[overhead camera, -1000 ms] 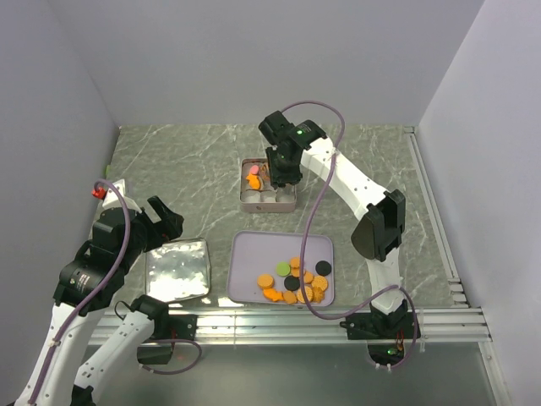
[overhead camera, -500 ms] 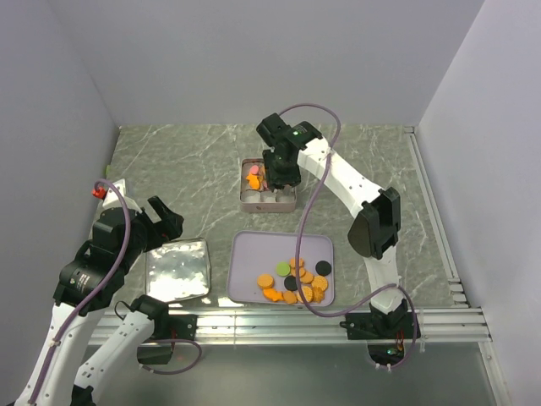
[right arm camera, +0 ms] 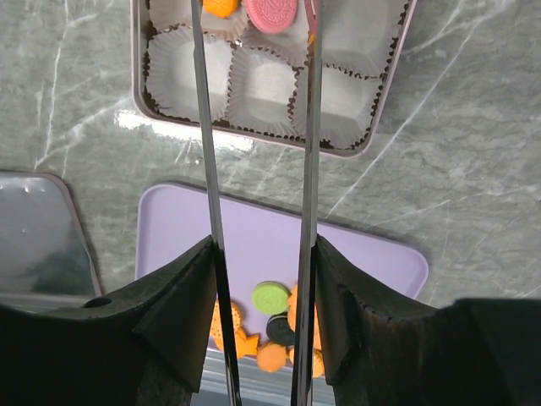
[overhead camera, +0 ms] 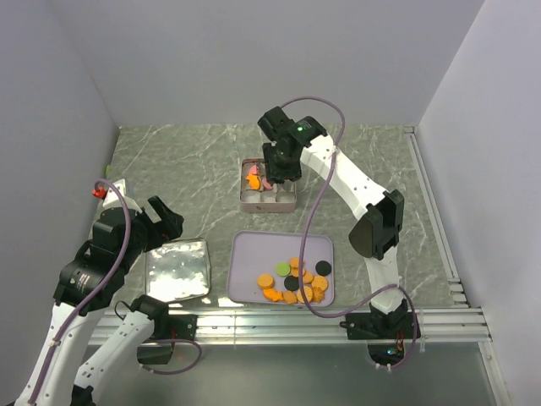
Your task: Pack the cookies
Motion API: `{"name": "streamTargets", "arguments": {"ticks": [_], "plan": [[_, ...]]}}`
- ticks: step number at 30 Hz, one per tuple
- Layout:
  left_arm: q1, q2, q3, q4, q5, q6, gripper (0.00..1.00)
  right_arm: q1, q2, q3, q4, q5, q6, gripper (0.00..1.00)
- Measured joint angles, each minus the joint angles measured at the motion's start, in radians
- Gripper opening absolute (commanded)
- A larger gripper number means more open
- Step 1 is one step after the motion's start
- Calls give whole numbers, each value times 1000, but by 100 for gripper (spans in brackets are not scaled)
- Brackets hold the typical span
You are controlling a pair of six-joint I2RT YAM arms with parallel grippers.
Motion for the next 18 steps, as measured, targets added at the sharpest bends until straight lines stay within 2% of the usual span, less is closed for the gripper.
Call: {"name": "streamTargets", "arguments": {"ticks": [5,13,18], "plan": [[0,0,0,2,5,0,95,0,-71,-105,6,5,1,53],[0,-2,-27,23,35,0,95,11,-343,-453,15,29,14,53],[0,-3,-57,42,63,-2,94,90,-474,-585,3,45,58,53]]}}
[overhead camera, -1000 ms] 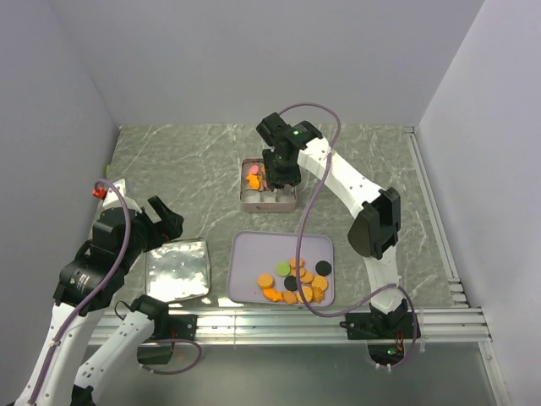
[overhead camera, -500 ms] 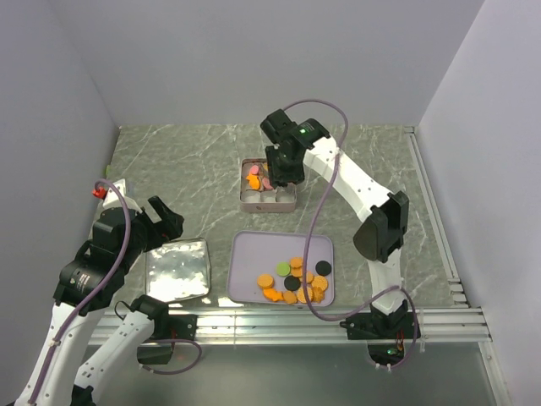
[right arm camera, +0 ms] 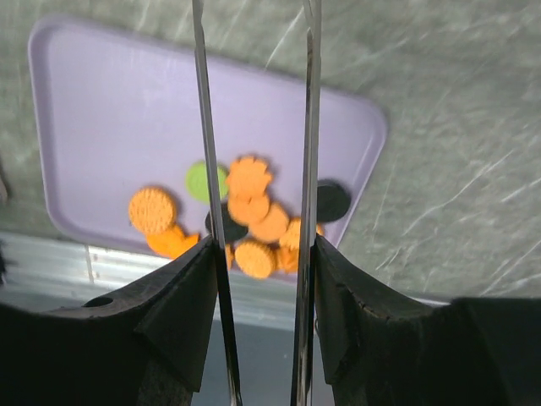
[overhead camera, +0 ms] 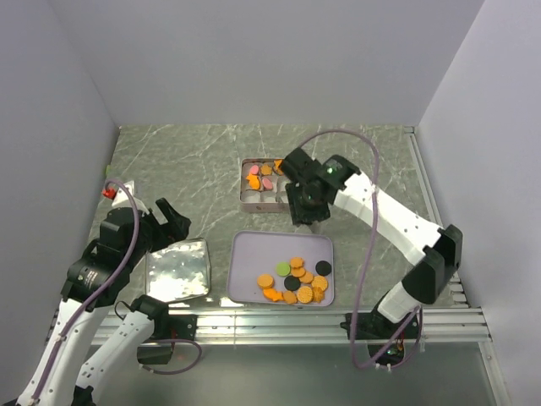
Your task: Pack the cookies
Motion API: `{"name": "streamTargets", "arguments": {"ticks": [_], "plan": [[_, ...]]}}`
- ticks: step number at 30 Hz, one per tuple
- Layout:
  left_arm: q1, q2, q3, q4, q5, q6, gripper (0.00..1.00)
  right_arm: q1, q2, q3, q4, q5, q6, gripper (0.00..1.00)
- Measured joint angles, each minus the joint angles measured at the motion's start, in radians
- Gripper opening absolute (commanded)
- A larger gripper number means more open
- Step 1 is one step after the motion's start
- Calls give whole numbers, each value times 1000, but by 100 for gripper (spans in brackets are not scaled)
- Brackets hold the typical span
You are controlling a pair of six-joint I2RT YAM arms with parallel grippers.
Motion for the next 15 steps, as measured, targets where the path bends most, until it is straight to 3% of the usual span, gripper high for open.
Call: {"name": "streamTargets", "arguments": {"ticks": [9,15], "plan": [[0,-11,-41,34,61,-8,93,171,-128,-253,-8,-19,132,54],[0,-39,-71,47,94,-19,93,226,-153,-286,-24,-20,202,54]]}}
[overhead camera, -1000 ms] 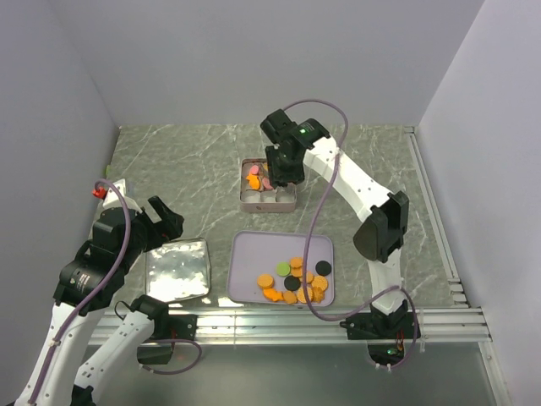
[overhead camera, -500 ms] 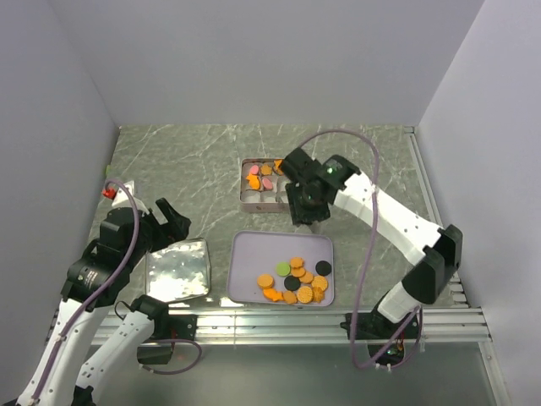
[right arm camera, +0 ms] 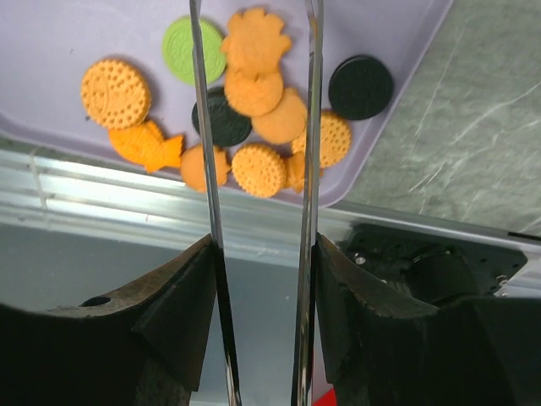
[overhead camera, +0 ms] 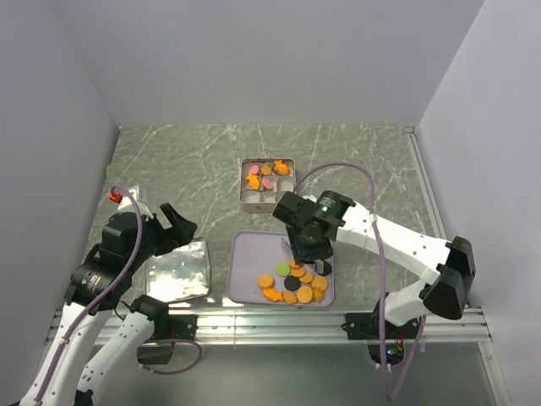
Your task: Pack the cookies
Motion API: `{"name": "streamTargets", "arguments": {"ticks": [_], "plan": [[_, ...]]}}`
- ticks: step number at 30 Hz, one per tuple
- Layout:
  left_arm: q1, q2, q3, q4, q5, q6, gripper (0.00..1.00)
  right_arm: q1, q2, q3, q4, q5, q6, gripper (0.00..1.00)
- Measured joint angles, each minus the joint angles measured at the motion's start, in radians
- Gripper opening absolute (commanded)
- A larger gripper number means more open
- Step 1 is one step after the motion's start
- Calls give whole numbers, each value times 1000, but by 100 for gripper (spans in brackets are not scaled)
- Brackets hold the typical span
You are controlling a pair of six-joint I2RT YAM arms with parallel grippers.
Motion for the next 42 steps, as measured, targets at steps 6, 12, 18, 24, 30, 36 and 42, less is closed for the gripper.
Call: {"name": "streamTargets", "arguments": {"ticks": [6,12,18,24,30,36,42], "plan": [[0,-17,-10,0,9,-12,93,61,-55,-28,-21,-14,52,54],[0,-19,-11,0,13,-15,94,110,-56,-66,-40,-29,89,54],[0,-27,-11,0,14,-16,94,129,-51,-70,-47,-33,107,54],[0,-31,-11,0,19,-16,94,147,-40,-69,-53,-37,108,49],[0,-31,-11,0,20,-15,94,151,-39,-69,-54,-42,111,40],[0,-29,-11,0,20,-15,94,151,0,-35,-72,-37,107,40],[0,-17,-11,0,20,-14,95,122,67,76,-71,-3,76,40]]}}
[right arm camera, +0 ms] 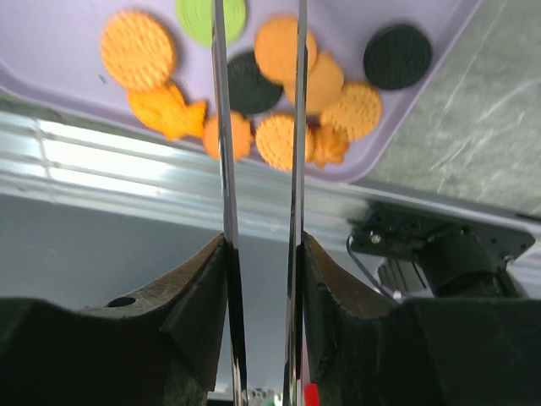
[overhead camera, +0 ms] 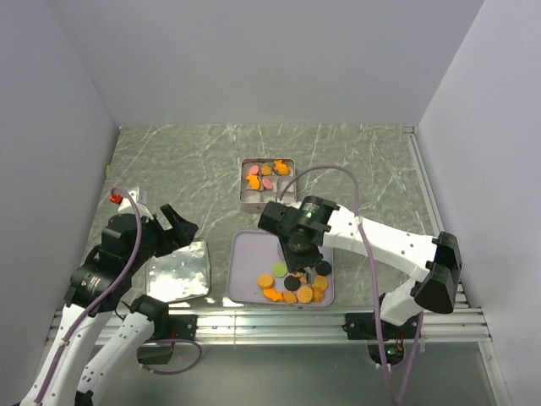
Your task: Pack the cookies
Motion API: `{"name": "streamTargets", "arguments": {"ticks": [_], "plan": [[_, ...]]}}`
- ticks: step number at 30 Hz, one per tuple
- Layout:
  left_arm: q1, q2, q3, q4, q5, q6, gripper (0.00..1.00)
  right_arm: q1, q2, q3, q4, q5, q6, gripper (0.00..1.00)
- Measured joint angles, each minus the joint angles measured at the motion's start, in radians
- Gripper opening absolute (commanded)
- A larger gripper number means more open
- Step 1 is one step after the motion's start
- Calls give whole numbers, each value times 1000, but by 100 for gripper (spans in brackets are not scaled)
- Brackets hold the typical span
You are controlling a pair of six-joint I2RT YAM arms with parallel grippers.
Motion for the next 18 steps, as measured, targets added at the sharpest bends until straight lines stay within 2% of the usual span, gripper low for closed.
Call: {"name": "streamTargets", "arguments": {"ticks": [9,18], "plan": [[0,20,-2,2,0,4,97,-173,58,229,-8,39,-113,40],[0,0,-35,75,-77,-19,100,-340,233,463,-5,16,-206,40]]}}
